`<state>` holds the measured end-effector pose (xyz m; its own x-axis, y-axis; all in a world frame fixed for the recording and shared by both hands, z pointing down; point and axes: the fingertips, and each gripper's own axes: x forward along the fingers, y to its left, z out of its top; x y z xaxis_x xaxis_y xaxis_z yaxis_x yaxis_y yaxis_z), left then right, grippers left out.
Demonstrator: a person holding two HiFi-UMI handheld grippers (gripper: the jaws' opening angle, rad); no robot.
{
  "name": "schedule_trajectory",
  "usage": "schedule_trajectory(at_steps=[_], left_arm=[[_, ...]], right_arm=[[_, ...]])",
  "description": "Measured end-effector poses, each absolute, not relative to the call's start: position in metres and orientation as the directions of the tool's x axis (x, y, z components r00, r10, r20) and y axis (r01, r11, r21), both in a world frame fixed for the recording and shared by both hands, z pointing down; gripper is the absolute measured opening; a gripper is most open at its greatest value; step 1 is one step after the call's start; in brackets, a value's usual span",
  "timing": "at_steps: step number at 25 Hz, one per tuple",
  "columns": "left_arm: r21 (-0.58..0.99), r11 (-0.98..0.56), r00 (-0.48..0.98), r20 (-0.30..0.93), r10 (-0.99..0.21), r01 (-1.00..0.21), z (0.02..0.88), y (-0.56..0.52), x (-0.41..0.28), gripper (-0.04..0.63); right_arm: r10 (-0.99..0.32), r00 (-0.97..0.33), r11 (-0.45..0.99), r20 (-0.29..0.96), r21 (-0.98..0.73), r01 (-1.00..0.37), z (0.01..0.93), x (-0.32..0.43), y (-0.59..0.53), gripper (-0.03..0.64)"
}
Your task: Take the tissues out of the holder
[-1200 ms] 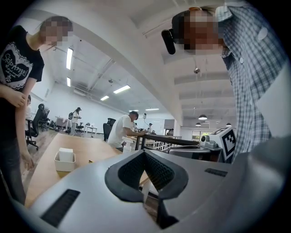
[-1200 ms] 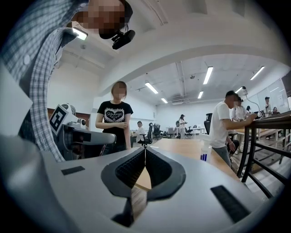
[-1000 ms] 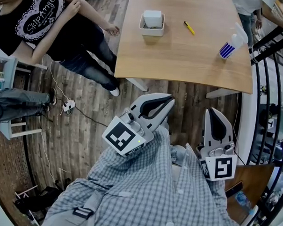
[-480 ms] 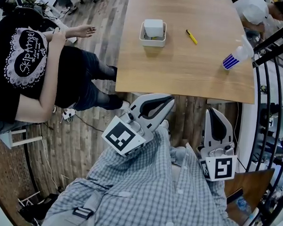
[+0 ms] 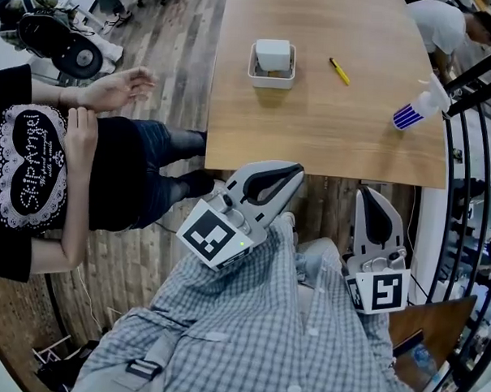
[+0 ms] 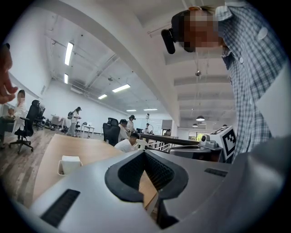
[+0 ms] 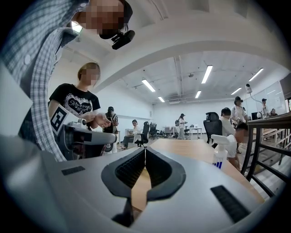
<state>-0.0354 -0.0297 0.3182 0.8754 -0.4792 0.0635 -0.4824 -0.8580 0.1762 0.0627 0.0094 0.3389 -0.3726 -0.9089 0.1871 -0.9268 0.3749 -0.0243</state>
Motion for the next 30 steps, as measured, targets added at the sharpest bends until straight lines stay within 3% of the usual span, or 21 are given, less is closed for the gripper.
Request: schedule_trajectory(at_steps=[30], left_arm=[[0.164, -0.806, 0.822, 0.071, -0.565, -0.569, 0.323, -0.094, -0.041, 0.006]], right_arm=[[-0.89, -0.433, 0.433, 0.142, -0.027, -0.901, 0.337, 0.071, -0.064, 0.012]])
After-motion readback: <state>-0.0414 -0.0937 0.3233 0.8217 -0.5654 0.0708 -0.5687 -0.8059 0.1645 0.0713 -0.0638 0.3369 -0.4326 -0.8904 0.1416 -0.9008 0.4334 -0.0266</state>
